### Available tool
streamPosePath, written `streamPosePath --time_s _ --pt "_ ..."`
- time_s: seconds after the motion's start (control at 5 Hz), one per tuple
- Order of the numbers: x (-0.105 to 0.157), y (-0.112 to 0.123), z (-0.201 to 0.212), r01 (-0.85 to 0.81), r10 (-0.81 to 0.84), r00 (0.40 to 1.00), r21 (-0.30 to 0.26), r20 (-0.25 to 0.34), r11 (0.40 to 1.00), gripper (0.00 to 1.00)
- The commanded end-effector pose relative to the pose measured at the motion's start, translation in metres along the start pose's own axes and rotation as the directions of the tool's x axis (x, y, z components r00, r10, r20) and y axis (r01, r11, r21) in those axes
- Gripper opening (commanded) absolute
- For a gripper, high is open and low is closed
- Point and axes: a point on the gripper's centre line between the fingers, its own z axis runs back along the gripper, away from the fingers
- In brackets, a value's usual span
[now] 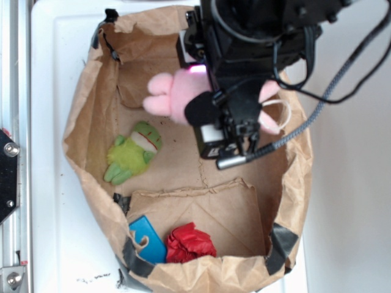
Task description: Grab the pink bunny.
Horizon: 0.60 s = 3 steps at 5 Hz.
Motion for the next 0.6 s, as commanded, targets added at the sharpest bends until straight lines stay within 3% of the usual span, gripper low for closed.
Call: streamPosePath --time_s 0.0,0.4 --pt "-0.0346 -0.0125 0.0003 0.048 -0.063 0.977 0.080 0.202 0.996 0.00" --pt "-0.0338 -0.0103 0.0014 0.065 -0.081 0.982 0.098 0.170 0.993 0.00"
